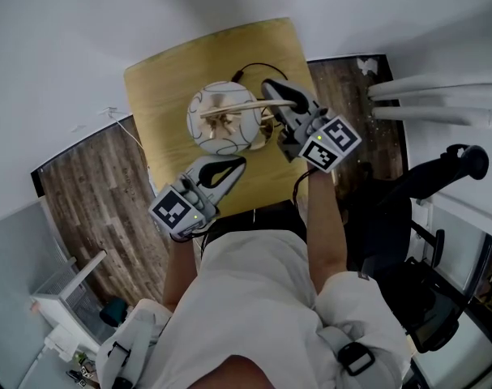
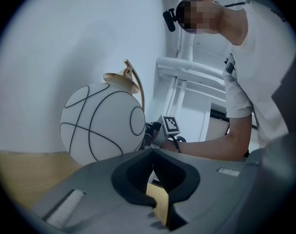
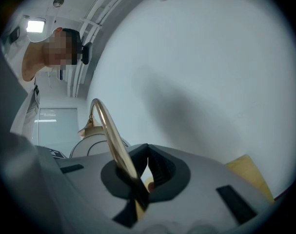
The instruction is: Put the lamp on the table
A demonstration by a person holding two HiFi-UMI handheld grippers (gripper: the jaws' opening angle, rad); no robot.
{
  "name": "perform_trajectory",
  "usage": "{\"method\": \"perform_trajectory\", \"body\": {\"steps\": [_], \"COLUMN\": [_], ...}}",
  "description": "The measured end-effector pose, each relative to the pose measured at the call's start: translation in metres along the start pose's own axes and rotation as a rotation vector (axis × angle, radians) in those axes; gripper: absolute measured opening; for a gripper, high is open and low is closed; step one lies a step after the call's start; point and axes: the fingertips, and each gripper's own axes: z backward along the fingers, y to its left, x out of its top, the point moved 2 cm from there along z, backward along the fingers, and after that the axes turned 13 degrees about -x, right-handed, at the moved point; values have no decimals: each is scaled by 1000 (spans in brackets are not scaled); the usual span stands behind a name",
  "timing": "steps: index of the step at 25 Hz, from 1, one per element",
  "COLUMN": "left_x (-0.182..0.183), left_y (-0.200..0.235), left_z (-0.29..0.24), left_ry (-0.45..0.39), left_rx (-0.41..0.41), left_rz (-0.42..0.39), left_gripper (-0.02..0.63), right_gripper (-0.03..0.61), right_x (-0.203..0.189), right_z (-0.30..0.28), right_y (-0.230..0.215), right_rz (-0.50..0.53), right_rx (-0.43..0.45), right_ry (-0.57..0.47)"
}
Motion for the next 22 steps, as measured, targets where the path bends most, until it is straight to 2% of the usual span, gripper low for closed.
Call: {"method": "perform_trajectory", "body": {"steps": [11,18,22], "left_x": [2,2,7], "left_y": [-2,-9,-12], "left_z": [1,1,1], "left_ry": [-3,6,-30], "left_rx": [-19,-37,-47], "left_rz": [32,23,22], "left_gripper": [0,0,0], "right_gripper": [31,31,34], "right_x": [-10,-15,-17], "right_z": [4,9,10], "right_y": [-1,-2,-4], "right_rz": [9,45,69], "right_rx": [10,-30,-64], "right_ry": [11,21,34]}}
